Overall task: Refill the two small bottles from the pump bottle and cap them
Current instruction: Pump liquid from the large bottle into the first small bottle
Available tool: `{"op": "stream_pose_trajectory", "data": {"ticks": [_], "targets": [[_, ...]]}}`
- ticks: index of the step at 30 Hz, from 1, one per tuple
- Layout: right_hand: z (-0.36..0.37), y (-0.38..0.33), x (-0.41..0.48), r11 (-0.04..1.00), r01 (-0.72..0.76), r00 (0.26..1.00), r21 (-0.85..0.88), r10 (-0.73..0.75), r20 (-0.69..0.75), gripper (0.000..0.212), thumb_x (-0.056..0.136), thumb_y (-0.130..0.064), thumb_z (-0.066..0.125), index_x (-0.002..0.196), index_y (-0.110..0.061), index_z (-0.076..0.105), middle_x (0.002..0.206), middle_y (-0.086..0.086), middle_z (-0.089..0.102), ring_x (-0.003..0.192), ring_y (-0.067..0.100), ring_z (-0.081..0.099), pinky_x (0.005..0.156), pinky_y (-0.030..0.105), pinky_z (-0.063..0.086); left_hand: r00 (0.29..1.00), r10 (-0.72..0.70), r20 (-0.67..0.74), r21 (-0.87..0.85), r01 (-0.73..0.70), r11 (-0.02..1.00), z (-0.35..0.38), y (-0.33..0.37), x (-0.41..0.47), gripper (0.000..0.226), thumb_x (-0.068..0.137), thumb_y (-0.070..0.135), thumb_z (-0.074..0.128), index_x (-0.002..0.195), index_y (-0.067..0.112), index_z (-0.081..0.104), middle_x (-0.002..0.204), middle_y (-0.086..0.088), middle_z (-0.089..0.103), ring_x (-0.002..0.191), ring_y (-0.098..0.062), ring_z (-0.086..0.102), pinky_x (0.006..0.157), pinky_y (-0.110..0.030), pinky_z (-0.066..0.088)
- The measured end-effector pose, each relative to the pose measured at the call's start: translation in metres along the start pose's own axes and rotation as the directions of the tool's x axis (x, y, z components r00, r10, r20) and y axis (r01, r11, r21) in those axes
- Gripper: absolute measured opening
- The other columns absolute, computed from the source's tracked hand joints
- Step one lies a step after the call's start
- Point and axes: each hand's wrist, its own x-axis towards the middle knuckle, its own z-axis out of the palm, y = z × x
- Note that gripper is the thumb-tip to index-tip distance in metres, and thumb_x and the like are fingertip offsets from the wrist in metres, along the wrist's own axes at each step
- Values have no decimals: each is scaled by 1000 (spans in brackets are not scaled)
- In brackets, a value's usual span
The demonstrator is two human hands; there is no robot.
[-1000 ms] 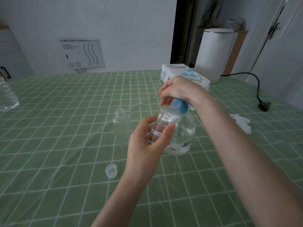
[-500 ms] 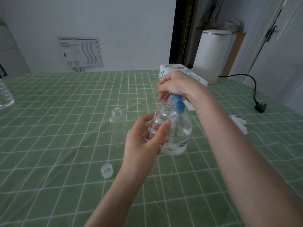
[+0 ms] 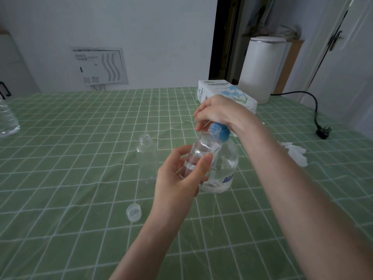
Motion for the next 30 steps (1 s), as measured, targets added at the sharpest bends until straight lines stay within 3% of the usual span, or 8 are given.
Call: {"op": "stream_pose_trajectory", "data": {"ticks": [3,6,9,14,18,22,28,30], "targets": [[-4,1,0,1000,25,1000,16,-25,-10,12,90,-12,62,100,-11,68,101,10,75,95,25,69,82,36,56,1000,19,2,0,-19,1000,0,0,1,27,62,47,66,85,32,65,69,10,69,57,-5,62,44,-13,41],[-10,-2,1,998,54,998,11,-54,-31,6,90,-16,62,96,-17,64,90,4,74,82,17,63,61,25,44,999,38,0,-7,-38,999,0,2,2,29,62,47,66,87,33,65,69,11,69,57,-3,63,44,-13,43],[-11,-4,2,999,47,998,13,-47,-30,8,90,-17,63,98,-16,63,88,3,73,83,19,63,71,28,48,999,44,-3,-3,-44,999,0,3,2,34,61,47,65,90,30,64,69,11,69,57,-3,63,45,-12,43],[-8,-5,1,999,21,1000,-28,-21,13,23,92,-18,62,112,-9,67,104,5,76,91,22,68,60,25,40,1000,21,-5,-24,-22,999,1,2,2,37,59,50,65,89,29,64,70,9,69,57,-5,63,44,-14,43],[-7,-5,1,999,21,1000,-28,-21,13,23,91,-14,62,111,-8,69,108,11,74,108,29,68,84,33,49,1000,11,6,-24,-11,1000,2,2,1,26,59,51,65,81,36,66,71,7,69,57,-6,63,43,-14,43],[-2,0,2,1000,10,1000,-6,-10,25,22,89,-10,63,109,-5,70,108,16,73,108,32,67,100,44,51,1000,-13,6,-21,13,1000,2,1,0,28,58,52,66,80,35,66,71,6,69,57,-6,63,43,-14,42],[-3,1,1,999,28,1000,20,-28,9,20,89,-8,62,108,-5,68,97,10,75,99,29,69,97,44,54,1000,-24,16,-21,24,999,1,2,-1,32,57,54,65,83,36,66,72,6,69,58,-6,62,46,-13,43],[-5,-1,2,999,36,999,14,-36,2,20,91,-9,60,109,-4,67,88,6,74,90,23,67,85,36,55,1000,-21,9,-22,21,1000,1,3,-1,38,57,54,64,88,32,65,73,7,70,58,-5,62,46,-14,44]]}}
